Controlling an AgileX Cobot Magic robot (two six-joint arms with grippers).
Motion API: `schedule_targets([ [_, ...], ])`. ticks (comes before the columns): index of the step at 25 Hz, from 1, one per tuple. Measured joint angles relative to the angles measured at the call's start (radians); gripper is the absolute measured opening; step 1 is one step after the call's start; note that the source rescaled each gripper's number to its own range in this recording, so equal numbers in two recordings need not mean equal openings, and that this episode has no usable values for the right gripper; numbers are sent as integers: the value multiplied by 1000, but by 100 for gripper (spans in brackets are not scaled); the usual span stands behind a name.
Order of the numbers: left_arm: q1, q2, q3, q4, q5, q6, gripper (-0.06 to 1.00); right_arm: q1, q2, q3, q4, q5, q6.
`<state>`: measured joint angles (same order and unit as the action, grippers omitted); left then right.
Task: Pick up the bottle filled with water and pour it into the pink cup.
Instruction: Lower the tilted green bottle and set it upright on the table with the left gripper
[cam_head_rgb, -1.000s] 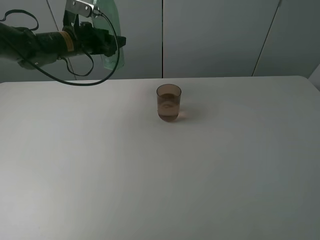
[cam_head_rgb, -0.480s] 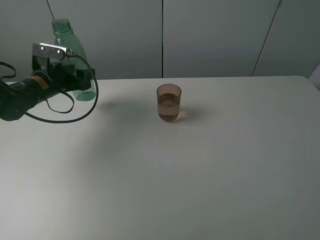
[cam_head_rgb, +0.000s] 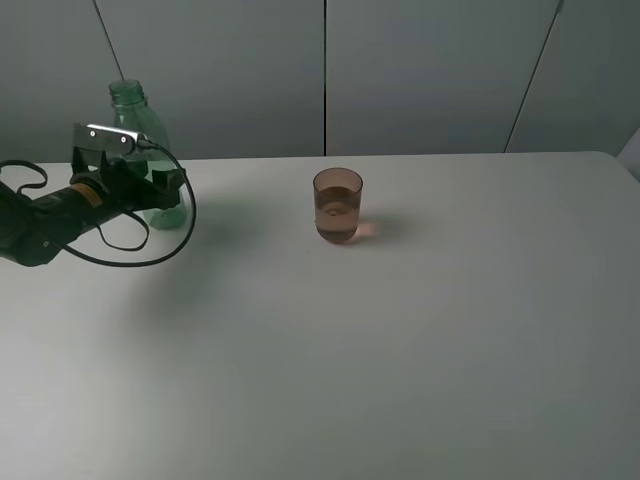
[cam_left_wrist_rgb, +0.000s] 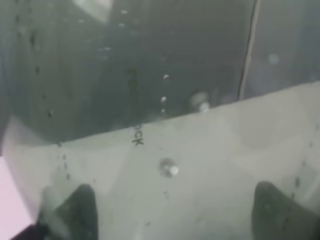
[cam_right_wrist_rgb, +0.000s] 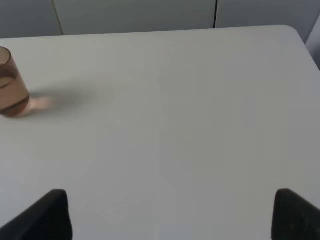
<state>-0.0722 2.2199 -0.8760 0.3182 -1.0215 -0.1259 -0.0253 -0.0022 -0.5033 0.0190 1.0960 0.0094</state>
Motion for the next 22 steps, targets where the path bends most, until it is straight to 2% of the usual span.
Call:
schedule_targets([
  [14,0,11,-20,18,-1,75,0,0,0,0,0,0,0],
  [18,0,0,-20,18,45,77,19,0,0,0,0,0,0],
  [22,0,-16,-20,18,92,77,21,0,0,0,0,0,0],
])
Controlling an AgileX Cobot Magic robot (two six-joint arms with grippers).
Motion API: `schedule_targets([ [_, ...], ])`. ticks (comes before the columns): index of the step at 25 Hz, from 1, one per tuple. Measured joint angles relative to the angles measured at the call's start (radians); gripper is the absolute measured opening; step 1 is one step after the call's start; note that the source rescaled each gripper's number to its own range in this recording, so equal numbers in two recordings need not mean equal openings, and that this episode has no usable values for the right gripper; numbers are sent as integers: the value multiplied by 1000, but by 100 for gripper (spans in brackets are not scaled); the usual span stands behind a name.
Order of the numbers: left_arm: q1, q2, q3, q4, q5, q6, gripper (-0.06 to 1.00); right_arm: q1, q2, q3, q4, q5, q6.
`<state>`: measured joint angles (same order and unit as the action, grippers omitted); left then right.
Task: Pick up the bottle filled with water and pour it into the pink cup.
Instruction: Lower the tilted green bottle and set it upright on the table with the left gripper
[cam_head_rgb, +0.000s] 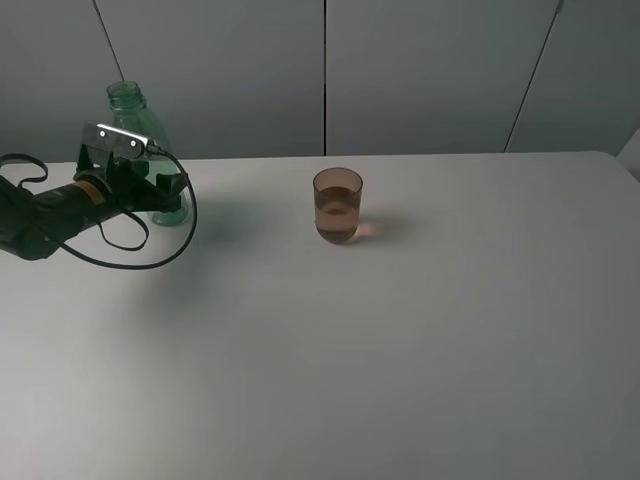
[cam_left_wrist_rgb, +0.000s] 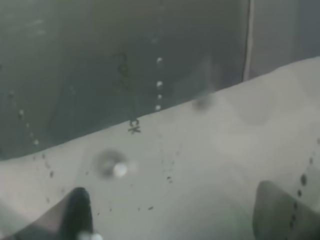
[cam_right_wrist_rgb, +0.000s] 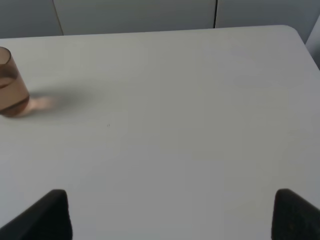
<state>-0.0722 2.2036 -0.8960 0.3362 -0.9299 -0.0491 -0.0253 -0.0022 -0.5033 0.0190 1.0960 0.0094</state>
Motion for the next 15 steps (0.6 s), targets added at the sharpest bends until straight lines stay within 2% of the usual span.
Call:
schedule_targets([
  [5,0,-34,4,0,57,0,21,0,0,0,0,0,0],
  [15,10,-68,48,0,60,0,22,0,0,0,0,0,0],
])
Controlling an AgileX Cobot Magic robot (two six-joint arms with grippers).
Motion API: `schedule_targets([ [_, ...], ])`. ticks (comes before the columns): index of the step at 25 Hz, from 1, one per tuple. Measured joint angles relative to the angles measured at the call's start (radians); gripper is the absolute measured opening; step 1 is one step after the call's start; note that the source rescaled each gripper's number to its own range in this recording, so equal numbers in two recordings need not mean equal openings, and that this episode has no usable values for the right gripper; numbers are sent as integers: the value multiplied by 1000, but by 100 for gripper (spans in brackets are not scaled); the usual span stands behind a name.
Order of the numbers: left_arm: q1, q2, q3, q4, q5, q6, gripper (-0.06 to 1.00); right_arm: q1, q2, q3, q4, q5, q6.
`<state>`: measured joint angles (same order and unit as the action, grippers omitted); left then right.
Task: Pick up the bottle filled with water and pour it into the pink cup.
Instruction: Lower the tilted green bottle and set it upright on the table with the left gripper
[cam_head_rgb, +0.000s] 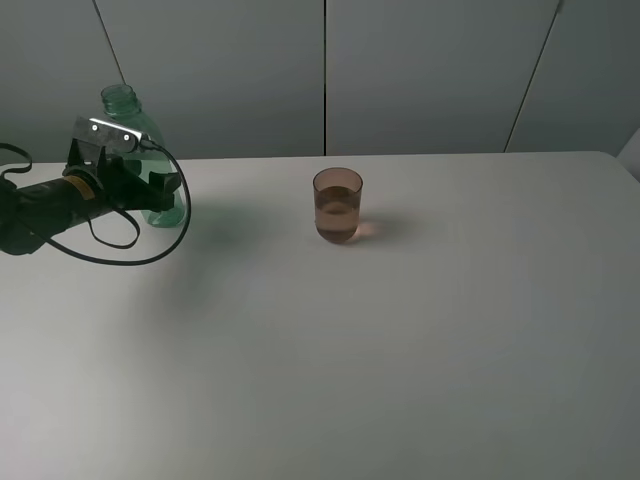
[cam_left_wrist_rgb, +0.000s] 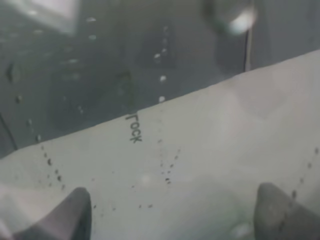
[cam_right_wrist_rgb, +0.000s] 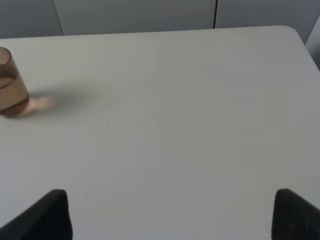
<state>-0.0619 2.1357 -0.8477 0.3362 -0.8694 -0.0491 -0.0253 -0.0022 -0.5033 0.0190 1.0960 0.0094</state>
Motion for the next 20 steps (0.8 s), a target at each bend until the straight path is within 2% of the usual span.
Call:
schedule_targets([
  [3,8,-2,8,-2,-2,0,31,0,0,0,0,0,0],
  [4,11,-2,10,-2,3,0,38,0,0,0,0,0,0],
  [5,11,-2,12,-2,9,0,53,0,0,0,0,0,0],
  [6,12,-2,13,-4,12,0,73,0,0,0,0,0,0],
  [7,14,-2,13,-4,15,0,89,0,0,0,0,0,0],
  [8,16,-2,13,-4,20,0,94,0,0,0,0,0,0],
  [10,18,-2,13,-4,26,0,98,0,0,0,0,0,0],
  [15,20,-2,13,-4,43,0,98,0,0,0,0,0,0],
  [20,20,-15,15,0,110,-17,98,0,0,0,0,0,0],
])
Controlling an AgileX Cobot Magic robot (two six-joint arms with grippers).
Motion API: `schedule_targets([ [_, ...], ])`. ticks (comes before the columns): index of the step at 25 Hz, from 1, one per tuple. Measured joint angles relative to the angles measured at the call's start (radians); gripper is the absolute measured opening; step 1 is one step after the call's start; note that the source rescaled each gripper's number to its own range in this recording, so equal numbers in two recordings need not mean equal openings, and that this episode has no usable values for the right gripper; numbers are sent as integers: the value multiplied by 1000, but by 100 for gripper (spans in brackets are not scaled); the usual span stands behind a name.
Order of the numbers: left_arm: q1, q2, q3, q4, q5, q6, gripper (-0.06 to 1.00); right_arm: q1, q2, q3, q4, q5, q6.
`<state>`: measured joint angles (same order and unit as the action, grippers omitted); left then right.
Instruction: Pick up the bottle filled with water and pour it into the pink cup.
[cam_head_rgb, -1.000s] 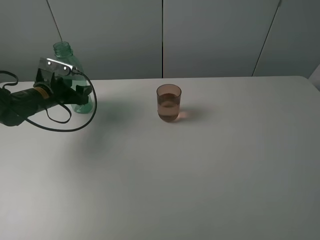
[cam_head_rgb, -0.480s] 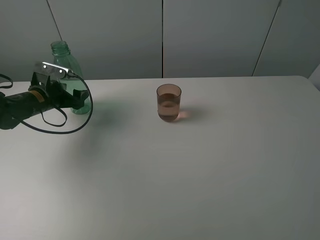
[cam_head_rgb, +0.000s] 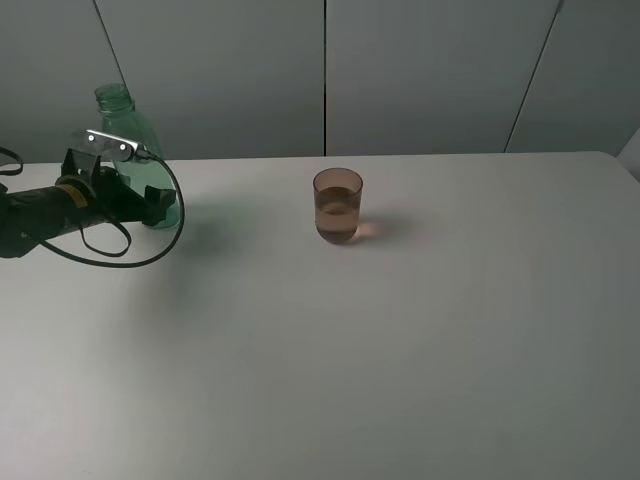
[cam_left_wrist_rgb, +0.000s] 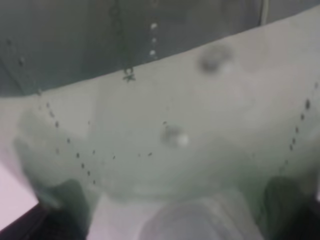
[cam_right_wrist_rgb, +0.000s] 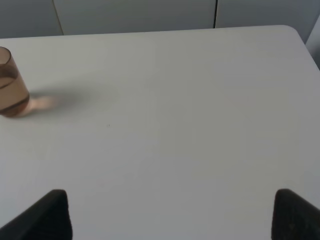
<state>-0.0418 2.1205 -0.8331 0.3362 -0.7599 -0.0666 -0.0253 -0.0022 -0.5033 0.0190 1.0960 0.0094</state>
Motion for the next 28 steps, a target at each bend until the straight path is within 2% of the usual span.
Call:
schedule_targets([
  [7,0,-57,37,2,127,-26,98,0,0,0,0,0,0],
  [11,0,-114,72,17,248,-118,98,0,0,0,0,0,0],
  [15,0,-243,91,23,495,-204,98,0,0,0,0,0,0],
  [19,0,-436,91,-1,734,-229,98,0,0,0,0,0,0],
  [21,0,-550,91,-68,834,-180,98,0,0,0,0,0,0],
  [25,0,-756,91,-293,1051,47,98,0,0,0,0,0,0],
  [26,0,-806,91,-347,1130,97,98,0,0,0,0,0,0],
  [28,0,-888,89,-403,1309,167,98,0,0,0,0,0,0],
])
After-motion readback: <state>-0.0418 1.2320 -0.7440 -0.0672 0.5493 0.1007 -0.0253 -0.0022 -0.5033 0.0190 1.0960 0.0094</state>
